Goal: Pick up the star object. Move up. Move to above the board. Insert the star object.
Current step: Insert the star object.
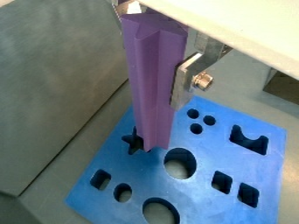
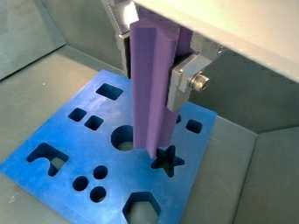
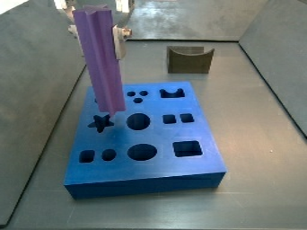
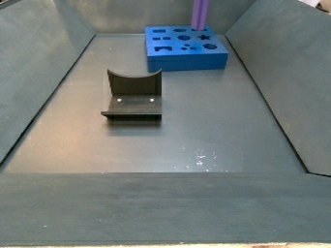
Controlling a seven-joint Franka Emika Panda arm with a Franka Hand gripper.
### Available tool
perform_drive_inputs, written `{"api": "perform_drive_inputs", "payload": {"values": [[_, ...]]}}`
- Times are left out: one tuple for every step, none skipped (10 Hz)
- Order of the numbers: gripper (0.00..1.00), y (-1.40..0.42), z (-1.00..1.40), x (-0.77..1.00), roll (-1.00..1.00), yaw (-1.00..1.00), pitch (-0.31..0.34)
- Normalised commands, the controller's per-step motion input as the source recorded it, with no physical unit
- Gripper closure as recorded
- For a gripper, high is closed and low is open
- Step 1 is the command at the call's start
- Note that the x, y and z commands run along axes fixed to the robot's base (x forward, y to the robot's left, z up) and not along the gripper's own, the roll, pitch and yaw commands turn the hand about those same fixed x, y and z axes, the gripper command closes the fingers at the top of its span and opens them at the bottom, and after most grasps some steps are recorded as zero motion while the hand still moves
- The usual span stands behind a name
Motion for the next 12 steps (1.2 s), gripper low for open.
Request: {"api": "perform_drive_inputs", "payload": {"values": [[1.00,-0.17,-0.45,-0.13,0.03,0.00,0.000],[1.00,-0.11,-0.55,-0.32,0.06,0.00,0.000],[1.00,-0.04,0.00,0.00,-0.02,0.00,0.000],[1.00,-0.06,-0.39,-0.11,0.06,0.09,0.000],[1.00,-0.07,-0.42,-0.07,0.07,0.07,0.000],[1.00,0.00,-0.07,0.00,0.00,0.01,0.000],[1.00,0.02,-0.21,0.21,0.05,0.24,0.049],[1.00,0.06,-0.18,0.30,0.09,0.33,0.084],[1.00,0.00,0.00,0.00,0.00,0.00,0.016],[1.00,0.00,-0.05,0.00,0.00,0.00,0.000],[1.00,-0.13,-0.51,0.08,0.14,0.05,0.000],[1.00,0.00,-0.57,0.59,0.12,0.00,0.000]]}}
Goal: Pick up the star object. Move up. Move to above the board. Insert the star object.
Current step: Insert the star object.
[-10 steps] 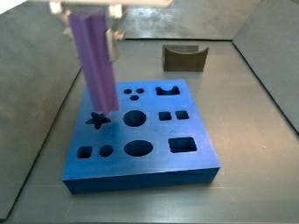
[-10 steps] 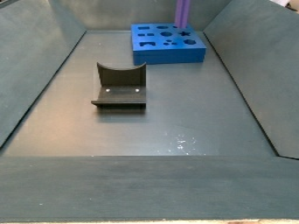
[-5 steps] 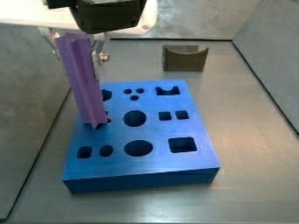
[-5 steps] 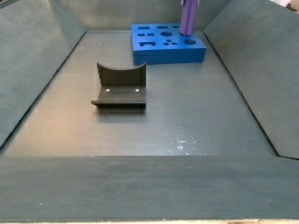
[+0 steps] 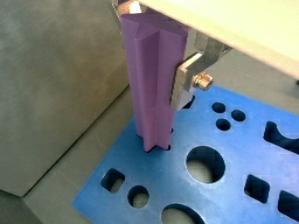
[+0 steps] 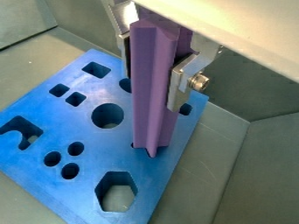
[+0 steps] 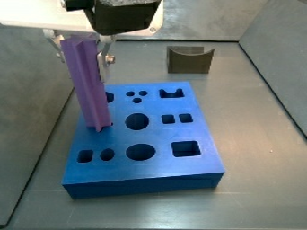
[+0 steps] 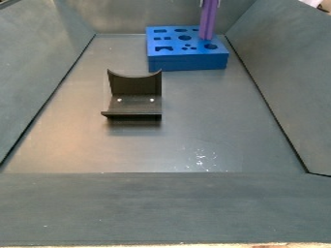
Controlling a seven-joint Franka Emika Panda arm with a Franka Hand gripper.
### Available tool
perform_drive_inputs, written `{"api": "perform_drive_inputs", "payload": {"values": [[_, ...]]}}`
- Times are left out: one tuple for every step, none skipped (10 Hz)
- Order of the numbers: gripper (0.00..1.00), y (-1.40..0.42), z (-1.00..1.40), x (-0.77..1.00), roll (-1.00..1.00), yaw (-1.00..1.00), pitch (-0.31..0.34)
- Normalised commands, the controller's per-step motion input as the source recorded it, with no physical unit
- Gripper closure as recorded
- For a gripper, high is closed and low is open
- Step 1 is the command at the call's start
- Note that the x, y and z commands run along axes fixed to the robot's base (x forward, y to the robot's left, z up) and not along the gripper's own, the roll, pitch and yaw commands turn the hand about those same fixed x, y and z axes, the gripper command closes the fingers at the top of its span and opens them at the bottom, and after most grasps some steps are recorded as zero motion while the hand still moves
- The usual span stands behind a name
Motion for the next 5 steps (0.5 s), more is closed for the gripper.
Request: {"api": "perform_drive_inputs", "payload": {"values": [[1.00,0.22,-0.31,0.88,0.03,-0.13,0.050],[1.00,0.05,-0.01,0.66,0.01,-0.02,0.093],[1.00,0.00,0.00,0.05,0.00,0.00,0.007],[1.00,0.00,-0.03,0.00,0.03,0.00,0.000],[1.00,-0.10,-0.77,0.39,0.20,-0.22,-0.034]]}}
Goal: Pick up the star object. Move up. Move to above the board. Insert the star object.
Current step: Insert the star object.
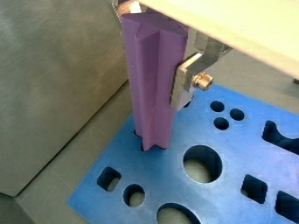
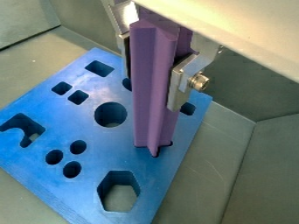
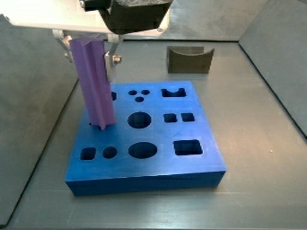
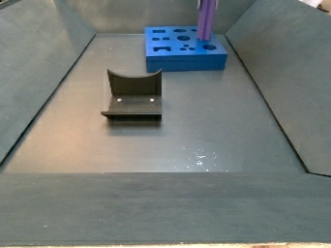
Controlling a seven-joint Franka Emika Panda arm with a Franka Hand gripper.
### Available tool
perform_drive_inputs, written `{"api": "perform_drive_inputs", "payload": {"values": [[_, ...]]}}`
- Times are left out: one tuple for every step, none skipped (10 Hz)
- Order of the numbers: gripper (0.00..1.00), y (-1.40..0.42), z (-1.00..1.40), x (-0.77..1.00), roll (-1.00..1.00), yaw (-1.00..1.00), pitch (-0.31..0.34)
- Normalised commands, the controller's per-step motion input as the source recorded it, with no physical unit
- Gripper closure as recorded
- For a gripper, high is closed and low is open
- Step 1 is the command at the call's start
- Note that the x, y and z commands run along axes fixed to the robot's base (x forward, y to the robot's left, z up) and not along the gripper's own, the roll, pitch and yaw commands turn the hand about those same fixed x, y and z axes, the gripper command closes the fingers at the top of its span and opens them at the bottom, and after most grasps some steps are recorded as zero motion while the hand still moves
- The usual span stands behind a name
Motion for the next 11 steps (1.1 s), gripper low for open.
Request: {"api": "perform_drive_inputs", "payload": {"values": [[1.00,0.00,-0.88,0.84,0.16,-0.28,-0.003],[1.00,0.14,-0.65,1.00,0.05,-0.18,0.000],[1.00,0.08,-0.43,0.89,0.04,-0.15,0.110],[1.00,0.01,-0.28,0.54,0.03,-0.09,0.103],[1.00,0.00,0.00,0.05,0.00,0.00,0.000],[1.00,0.00,-0.16,0.00,0.03,0.00,0.000],[1.00,0.00,-0.91,0.20,0.21,0.00,-0.003],[1.00,0.00,-0.94,0.43,0.16,-0.03,-0.026],[1.00,0.00,-0.93,0.65,0.15,-0.06,0.000],[1.00,0.11,-0.98,0.85,0.12,-0.06,0.000],[1.00,0.13,-0.99,0.90,0.11,-0.05,0.000]]}}
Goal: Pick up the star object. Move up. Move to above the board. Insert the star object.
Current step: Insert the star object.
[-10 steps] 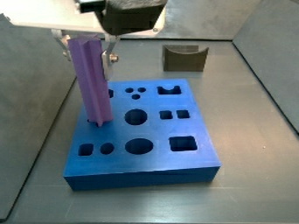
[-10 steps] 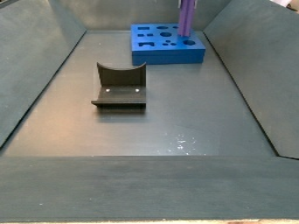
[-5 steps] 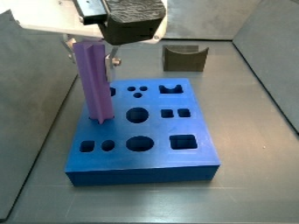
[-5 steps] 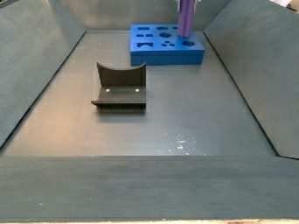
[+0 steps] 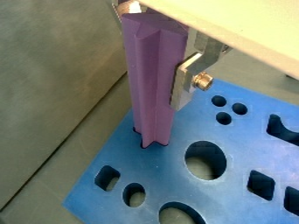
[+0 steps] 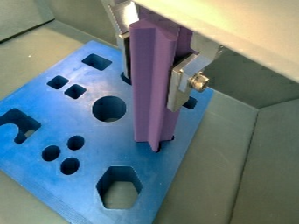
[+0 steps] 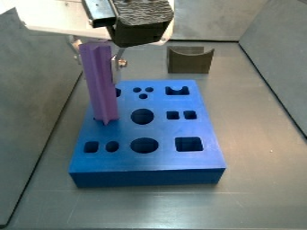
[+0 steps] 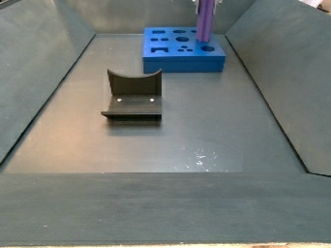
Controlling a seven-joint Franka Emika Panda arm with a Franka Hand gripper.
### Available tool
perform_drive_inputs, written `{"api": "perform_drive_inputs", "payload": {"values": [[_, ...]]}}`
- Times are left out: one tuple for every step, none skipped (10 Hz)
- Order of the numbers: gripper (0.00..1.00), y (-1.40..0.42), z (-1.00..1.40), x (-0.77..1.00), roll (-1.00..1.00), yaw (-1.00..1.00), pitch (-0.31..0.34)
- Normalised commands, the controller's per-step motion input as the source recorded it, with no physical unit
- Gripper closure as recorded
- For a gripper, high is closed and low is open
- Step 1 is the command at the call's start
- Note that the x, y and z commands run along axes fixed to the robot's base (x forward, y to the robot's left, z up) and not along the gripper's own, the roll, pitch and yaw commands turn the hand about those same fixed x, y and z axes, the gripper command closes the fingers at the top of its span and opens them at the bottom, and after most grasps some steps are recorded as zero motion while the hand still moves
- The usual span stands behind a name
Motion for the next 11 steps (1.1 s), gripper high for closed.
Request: {"api": "perform_drive_inputs", "payload": {"values": [[1.00,0.13,-0.99,0.88,0.11,-0.05,0.000],[1.00,0.11,-0.99,0.86,0.12,-0.05,0.000],[1.00,0.08,-0.96,0.76,0.14,0.00,0.000],[1.00,0.05,-0.87,0.50,0.18,0.00,0.017],[1.00,0.03,-0.26,0.20,0.04,-0.01,0.073],[1.00,0.02,0.00,0.00,0.00,0.00,0.000],[1.00,0.00,-0.70,-0.03,0.14,0.00,-0.111],[1.00,0.00,-1.00,0.08,0.12,-0.02,-0.004],[1.00,0.00,-1.00,0.09,0.08,0.00,-0.007],[1.00,0.00,-1.00,0.05,0.05,0.00,-0.010],[1.00,0.00,-1.00,0.04,0.03,0.00,-0.007]]}}
